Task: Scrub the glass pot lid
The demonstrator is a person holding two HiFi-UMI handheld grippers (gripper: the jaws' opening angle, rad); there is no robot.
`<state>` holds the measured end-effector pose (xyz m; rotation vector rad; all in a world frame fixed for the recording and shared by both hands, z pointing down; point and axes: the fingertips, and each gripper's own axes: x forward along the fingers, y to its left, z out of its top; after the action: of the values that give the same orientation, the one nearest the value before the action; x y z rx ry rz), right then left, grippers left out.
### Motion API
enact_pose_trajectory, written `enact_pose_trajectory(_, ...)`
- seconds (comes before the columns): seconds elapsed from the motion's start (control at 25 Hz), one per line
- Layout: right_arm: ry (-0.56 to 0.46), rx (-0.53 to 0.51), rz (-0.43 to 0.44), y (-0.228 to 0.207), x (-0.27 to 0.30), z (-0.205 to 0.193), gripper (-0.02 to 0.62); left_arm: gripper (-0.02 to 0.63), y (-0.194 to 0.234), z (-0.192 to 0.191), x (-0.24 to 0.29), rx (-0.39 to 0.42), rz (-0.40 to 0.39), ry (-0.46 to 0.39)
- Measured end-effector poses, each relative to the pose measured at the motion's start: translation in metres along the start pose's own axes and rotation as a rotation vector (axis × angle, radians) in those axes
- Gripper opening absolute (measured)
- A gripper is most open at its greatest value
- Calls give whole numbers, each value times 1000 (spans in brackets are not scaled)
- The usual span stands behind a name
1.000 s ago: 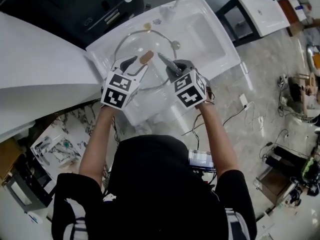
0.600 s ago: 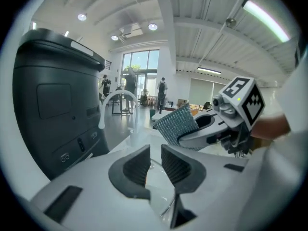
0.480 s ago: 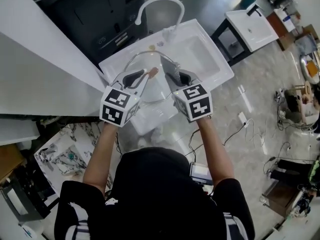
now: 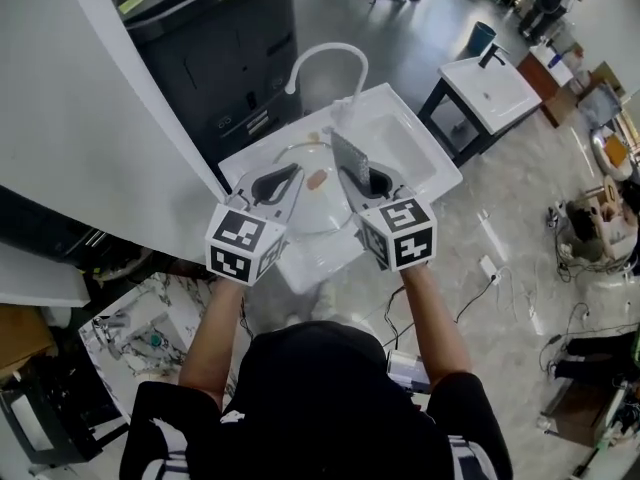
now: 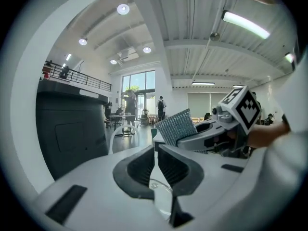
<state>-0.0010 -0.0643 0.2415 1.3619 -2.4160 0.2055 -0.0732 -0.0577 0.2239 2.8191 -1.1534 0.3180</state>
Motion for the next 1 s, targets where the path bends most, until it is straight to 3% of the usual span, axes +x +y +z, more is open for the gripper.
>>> enact_pose_trajectory(0.56,-293,36,-109,35,-71,79,69,20,-27,70,-67,92,-8,-193)
enact_pose_trajectory(0.8,-340,-36,-171,47,-96,94,69,20,-35,82,-87,107,6,-226)
enact_pose_trajectory(1.0,-348,-43,-161,59,-106,95,69,20,-36,81,-99,143,43,-243)
